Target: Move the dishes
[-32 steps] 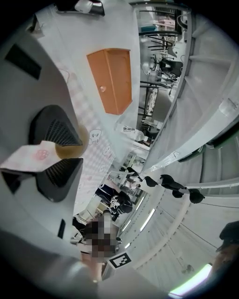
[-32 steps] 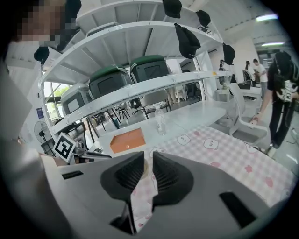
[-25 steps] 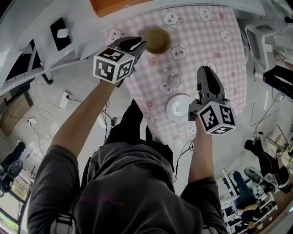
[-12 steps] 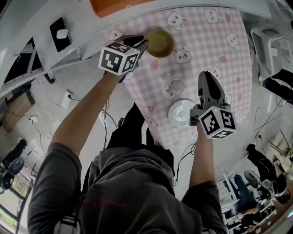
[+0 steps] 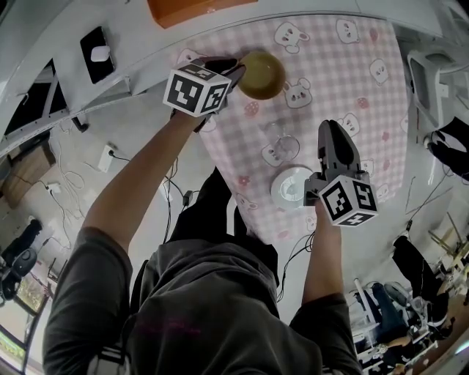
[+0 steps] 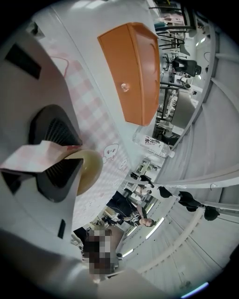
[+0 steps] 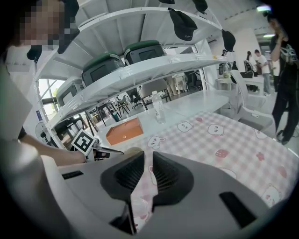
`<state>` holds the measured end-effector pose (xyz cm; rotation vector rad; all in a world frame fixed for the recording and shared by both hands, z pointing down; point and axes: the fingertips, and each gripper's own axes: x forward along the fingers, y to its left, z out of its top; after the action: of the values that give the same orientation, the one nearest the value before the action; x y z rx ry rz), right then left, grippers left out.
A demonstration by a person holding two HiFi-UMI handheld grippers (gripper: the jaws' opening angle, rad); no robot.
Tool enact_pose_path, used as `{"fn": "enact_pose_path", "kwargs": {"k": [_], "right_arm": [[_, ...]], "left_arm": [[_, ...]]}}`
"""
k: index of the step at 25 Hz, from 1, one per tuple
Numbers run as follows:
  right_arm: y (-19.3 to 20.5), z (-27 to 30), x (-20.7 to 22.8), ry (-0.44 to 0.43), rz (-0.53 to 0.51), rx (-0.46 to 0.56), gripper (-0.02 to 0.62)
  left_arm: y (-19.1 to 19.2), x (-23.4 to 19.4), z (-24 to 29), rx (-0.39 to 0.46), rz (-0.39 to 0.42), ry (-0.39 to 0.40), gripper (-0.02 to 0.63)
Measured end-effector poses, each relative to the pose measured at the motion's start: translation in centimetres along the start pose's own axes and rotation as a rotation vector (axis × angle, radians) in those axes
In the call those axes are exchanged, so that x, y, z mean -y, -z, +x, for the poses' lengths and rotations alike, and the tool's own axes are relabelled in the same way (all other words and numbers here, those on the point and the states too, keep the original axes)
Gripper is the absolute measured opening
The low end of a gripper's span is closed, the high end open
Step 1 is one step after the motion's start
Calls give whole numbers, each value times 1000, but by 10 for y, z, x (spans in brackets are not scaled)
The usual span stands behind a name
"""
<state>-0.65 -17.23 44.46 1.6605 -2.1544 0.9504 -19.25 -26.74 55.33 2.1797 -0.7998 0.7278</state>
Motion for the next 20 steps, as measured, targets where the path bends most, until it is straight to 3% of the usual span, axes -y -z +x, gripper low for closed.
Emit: {"fn": "enact_pose_path", "kwargs": {"k": [7,13,20], "right_arm": [[-2,4,-2,-2,1,-2,61],[-3,3,0,-3,2,-2,61],[-3,-2,4,2,4,-4,60]], "left_arm": [[4,5,6,-34,-15,22,69],[3,5,8,-42,-37,-5,28],[-6,7,1,-13,-16,-20,15]]}}
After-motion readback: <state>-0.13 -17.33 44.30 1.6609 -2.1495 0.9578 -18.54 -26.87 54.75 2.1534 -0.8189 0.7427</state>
